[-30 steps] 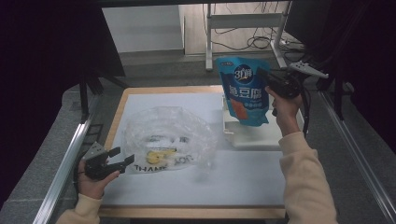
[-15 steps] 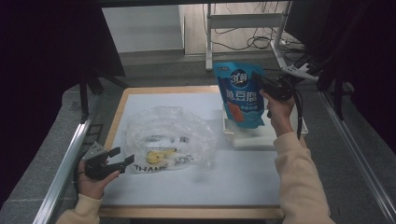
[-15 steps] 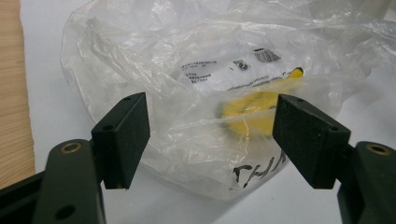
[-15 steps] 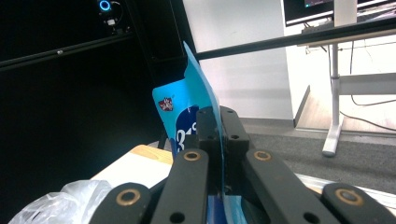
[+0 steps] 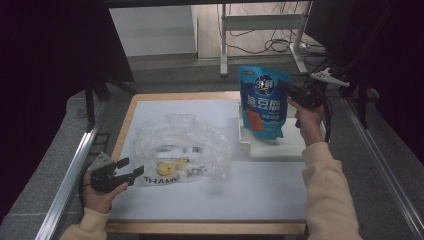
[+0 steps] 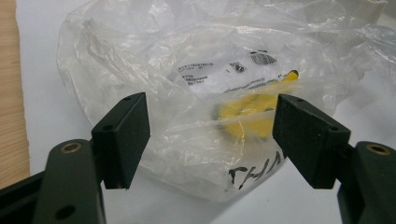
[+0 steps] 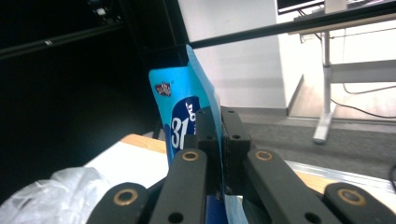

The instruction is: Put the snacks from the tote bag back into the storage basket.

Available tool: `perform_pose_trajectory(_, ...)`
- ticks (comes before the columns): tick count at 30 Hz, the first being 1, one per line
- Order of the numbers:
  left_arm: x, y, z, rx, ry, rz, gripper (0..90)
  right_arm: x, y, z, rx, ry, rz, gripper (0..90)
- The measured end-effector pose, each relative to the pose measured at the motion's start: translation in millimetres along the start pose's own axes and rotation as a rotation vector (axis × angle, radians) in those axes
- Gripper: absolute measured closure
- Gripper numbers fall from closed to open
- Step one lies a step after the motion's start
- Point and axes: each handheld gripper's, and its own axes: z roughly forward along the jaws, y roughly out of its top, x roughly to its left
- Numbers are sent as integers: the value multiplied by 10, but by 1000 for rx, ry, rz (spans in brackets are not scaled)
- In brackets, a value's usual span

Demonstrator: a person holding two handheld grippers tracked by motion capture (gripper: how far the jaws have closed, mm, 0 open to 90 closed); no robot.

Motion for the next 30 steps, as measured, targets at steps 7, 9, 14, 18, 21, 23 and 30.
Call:
perform_pose_trajectory(7,-3,3,1,0,1,2,278,-134,33,-65,47,-39,-26,857)
perform_pose_trajectory(9,-3,2,0,0,3,3,278,-168,53,-70,62,-47,-37,850)
perform_pose_trajectory(14,1,-1,-6,-2,4,2,278,-190,77,-74,77,-55,-56,818)
perform_pose_trajectory(18,5,-1,-12,-3,3,2,278,-198,44,-116,64,-66,-45,786)
perform_pose_trajectory(21,5,0,-10,-4,2,1,278,-206,-3,-180,55,-71,-29,769)
perform_pose_trajectory(23,0,0,-7,-3,1,1,278,-209,-15,-213,59,-71,-26,755)
perform_pose_trajectory(30,-8,1,-2,-1,2,4,278,-177,-56,-300,48,-81,-27,678)
